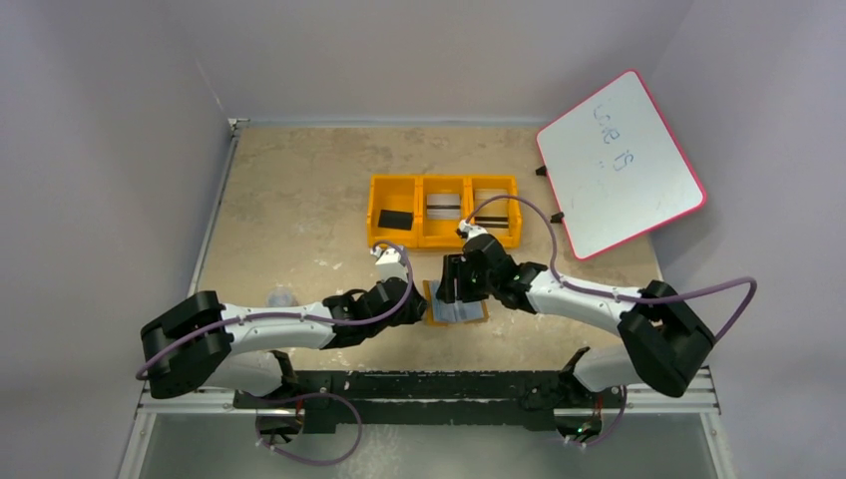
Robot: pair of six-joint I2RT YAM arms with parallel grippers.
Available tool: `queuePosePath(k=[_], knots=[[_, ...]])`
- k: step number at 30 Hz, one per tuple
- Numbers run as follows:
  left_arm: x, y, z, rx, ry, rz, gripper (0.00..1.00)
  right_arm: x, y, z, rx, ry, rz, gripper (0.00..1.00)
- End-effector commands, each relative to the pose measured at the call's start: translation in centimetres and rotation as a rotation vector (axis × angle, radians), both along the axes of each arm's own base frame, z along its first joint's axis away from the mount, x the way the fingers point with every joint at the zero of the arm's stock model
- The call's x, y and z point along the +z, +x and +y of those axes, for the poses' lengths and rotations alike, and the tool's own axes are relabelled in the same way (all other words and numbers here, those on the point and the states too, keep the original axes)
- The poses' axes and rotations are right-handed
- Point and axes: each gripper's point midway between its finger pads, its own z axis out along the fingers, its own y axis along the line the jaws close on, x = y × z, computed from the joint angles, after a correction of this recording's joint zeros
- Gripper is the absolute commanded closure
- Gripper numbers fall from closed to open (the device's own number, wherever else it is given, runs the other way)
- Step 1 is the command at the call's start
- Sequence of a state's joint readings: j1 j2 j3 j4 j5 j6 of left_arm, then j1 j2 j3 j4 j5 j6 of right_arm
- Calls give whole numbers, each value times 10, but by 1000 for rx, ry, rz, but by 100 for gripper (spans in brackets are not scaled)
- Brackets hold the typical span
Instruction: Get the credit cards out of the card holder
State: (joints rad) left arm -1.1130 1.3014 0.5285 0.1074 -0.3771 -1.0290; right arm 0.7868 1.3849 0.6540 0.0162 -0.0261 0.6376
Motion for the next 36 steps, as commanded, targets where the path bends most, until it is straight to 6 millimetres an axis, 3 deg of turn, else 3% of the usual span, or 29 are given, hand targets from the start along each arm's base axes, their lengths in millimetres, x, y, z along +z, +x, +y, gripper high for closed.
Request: queuePosePath(k=[1,14,18,22,24,27,32,36], knots=[[22,8,-5,19,-48,-49,100,10,13,-27,-108,-92,-61,40],[18,8,-5,19,-36,-43,100,16,13,-38,-133,-137,-65,38],[17,8,-5,18,-31,-41,100,22,13,-31,-102,-106,-79,37],[14,7,-3,22,-20,-36,100,20,15,-40,-133,-167,-66,30],[13,7,-2,27,-18,-34,100,28,16,-41,-127,-174,-84,28],[12,7,-1,28,-16,-34,100,37,13,-26,-60,-92,-106,27],[8,7,1,32,-6,-30,100,23,-2,9,93,36,-42,28],[7,6,2,37,-4,-26,100,30,-16,41,208,211,-13,29]])
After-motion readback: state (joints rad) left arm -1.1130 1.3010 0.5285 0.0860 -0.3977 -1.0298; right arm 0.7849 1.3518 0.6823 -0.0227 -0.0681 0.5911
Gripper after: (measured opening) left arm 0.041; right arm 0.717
